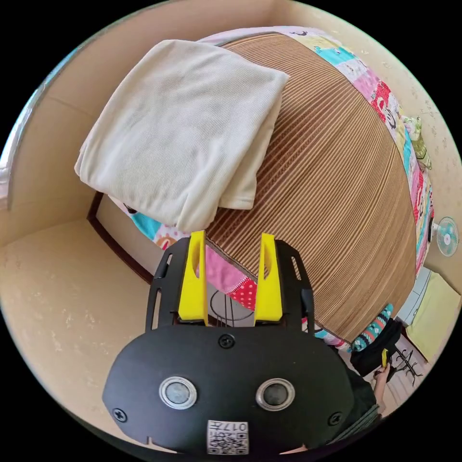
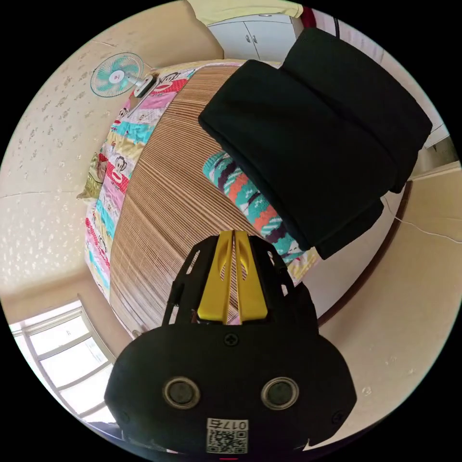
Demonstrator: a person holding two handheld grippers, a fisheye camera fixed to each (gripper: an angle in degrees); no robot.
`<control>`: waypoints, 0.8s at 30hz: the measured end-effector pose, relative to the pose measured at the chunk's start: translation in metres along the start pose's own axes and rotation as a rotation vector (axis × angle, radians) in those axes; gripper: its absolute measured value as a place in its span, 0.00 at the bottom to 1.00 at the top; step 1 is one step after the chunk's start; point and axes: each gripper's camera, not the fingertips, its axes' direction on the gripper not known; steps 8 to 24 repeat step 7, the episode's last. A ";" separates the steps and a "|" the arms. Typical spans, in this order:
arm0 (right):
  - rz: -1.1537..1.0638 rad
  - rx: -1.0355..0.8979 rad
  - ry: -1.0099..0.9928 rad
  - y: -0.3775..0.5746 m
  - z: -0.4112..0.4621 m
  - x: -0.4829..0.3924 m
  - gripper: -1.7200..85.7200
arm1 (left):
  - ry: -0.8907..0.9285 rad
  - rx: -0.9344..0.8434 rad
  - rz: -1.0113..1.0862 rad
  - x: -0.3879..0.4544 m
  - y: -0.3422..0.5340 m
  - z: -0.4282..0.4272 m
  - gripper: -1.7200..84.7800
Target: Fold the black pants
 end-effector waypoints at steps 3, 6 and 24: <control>-0.008 -0.086 -0.075 0.004 0.021 -0.010 0.02 | -0.165 -0.007 0.126 0.016 -0.014 0.010 0.21; 0.005 -0.132 -0.199 -0.002 0.032 -0.013 0.02 | -0.376 -0.073 0.135 0.022 -0.017 0.038 0.20; 0.002 -0.151 -0.257 -0.005 0.037 -0.014 0.02 | -0.372 -0.099 0.122 0.020 -0.016 0.048 0.20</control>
